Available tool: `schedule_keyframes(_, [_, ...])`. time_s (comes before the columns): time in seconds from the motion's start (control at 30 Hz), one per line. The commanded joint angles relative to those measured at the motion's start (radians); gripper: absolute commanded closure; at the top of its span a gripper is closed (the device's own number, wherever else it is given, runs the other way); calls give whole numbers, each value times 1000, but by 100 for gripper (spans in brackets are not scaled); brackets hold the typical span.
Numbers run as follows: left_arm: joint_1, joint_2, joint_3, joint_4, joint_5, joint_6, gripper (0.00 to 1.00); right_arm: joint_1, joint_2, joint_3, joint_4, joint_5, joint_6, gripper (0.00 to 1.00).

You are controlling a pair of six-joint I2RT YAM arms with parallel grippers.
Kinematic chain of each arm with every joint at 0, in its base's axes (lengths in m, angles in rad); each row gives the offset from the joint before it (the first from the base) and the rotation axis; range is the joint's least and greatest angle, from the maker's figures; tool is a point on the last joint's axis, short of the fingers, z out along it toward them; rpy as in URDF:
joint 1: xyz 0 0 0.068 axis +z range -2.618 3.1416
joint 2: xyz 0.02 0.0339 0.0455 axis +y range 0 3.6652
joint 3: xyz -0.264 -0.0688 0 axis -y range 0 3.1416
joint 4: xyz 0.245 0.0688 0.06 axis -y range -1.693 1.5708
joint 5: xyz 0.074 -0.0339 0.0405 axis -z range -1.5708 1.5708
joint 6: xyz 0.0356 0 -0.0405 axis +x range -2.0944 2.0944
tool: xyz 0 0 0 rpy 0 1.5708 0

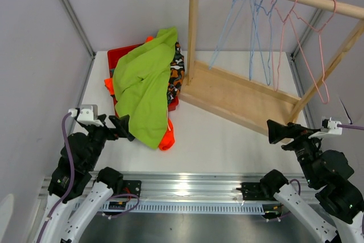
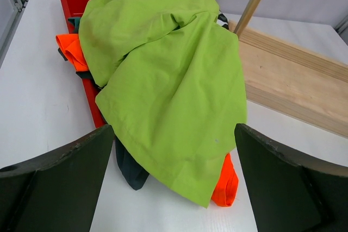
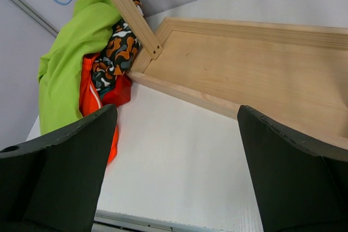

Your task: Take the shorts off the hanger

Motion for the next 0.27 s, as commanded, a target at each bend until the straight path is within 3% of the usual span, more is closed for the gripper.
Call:
schedule_keyframes(0.0, [-6,-2,-8,29,17,-6,1,3,-13,-13,23,-19,-22,1])
schedule_keyframes(0.23, [-6,21,-8,29,22,-5,1,3,-22,-49,45,-91,-51,1])
